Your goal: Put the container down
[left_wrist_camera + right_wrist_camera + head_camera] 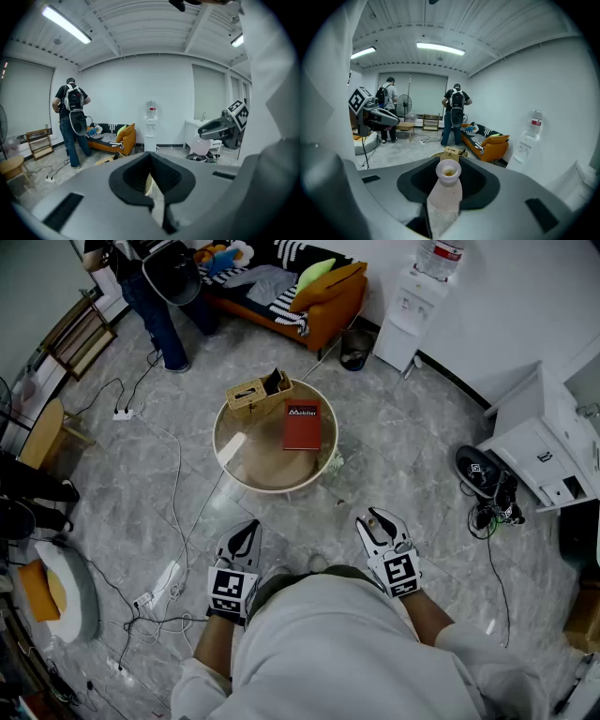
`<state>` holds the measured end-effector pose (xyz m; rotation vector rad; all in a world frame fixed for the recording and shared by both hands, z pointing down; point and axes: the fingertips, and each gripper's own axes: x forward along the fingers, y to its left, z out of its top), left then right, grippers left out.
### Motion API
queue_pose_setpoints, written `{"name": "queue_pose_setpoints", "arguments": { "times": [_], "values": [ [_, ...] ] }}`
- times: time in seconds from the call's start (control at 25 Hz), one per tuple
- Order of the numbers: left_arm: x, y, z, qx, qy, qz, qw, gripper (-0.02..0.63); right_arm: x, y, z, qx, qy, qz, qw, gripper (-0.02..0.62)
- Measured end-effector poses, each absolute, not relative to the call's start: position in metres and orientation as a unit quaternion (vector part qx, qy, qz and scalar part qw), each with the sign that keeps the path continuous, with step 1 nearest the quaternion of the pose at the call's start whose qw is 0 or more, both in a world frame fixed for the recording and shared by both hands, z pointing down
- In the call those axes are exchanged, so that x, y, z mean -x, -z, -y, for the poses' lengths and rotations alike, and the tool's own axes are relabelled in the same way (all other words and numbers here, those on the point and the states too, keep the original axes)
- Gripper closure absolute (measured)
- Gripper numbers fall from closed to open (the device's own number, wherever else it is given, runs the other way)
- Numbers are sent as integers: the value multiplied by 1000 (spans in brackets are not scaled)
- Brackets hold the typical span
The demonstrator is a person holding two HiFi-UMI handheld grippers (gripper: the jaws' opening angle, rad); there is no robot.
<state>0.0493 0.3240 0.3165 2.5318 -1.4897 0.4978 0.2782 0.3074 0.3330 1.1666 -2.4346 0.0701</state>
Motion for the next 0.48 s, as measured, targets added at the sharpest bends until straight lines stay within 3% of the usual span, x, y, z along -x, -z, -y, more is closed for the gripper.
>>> {"name": "queue_pose_setpoints", "arguments": {
  "times": [0.48],
  "values": [
    [-65, -321, -321, -843, -176, 500, 86, 598, -293, -338, -303, -413, -29, 883, 221, 449]
  ]
}}
